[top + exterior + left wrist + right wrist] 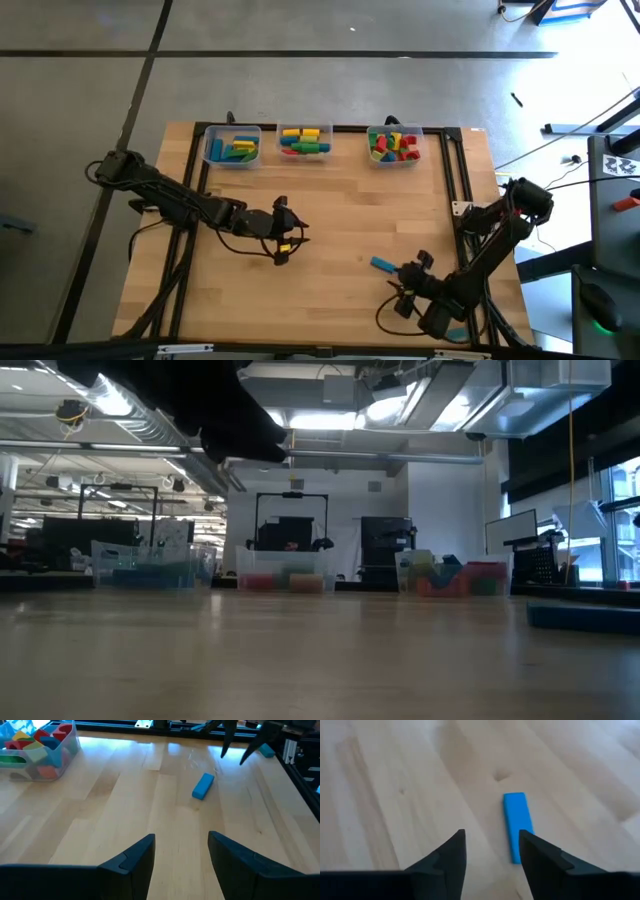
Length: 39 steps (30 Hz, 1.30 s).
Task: Sort blocks by size
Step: Put the blue rectangular block into the left transparent bin
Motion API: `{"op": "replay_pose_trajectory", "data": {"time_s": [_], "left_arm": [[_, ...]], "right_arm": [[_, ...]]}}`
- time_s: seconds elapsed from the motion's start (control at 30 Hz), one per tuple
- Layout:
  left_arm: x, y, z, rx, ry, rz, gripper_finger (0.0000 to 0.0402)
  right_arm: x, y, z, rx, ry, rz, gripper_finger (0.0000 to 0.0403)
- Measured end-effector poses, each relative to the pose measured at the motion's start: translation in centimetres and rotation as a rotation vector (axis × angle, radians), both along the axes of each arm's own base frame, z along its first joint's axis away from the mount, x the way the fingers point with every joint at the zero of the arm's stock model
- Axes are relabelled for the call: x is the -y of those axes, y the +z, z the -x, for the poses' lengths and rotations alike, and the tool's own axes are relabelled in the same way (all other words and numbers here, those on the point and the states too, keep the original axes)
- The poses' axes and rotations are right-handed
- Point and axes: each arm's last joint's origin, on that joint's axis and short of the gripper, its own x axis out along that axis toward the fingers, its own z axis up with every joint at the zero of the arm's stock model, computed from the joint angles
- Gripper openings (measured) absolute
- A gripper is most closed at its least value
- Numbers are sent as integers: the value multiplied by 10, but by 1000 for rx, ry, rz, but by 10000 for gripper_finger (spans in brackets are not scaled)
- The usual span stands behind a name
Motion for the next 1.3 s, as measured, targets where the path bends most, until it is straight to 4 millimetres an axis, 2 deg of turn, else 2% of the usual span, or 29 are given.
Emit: {"op": "replay_pose_trajectory", "data": {"time_s": [0.17, 0.43, 0.53, 0.8, 1.03, 1.3], "left_arm": [[0, -1, 0, -9, 0, -3, 180], [0, -2, 1, -21, -1, -9, 180], [0, -2, 1, -23, -7, -20, 180], [0, -2, 1, -26, -6, -15, 180], [1, -2, 1, -21, -11, -19, 180], [1, -1, 1, -12, -11, -16, 180]], "right_arm": [[-1, -19, 1, 104, 26, -37, 187], [5, -33, 5, 89, 47, -15, 220], [12, -40, 8, 90, 42, 30, 229], [39, -57, 3, 61, -37, 70, 254], [50, -74, 6, 27, -23, -4, 238], [51, -75, 7, 33, -13, -2, 203]]}}
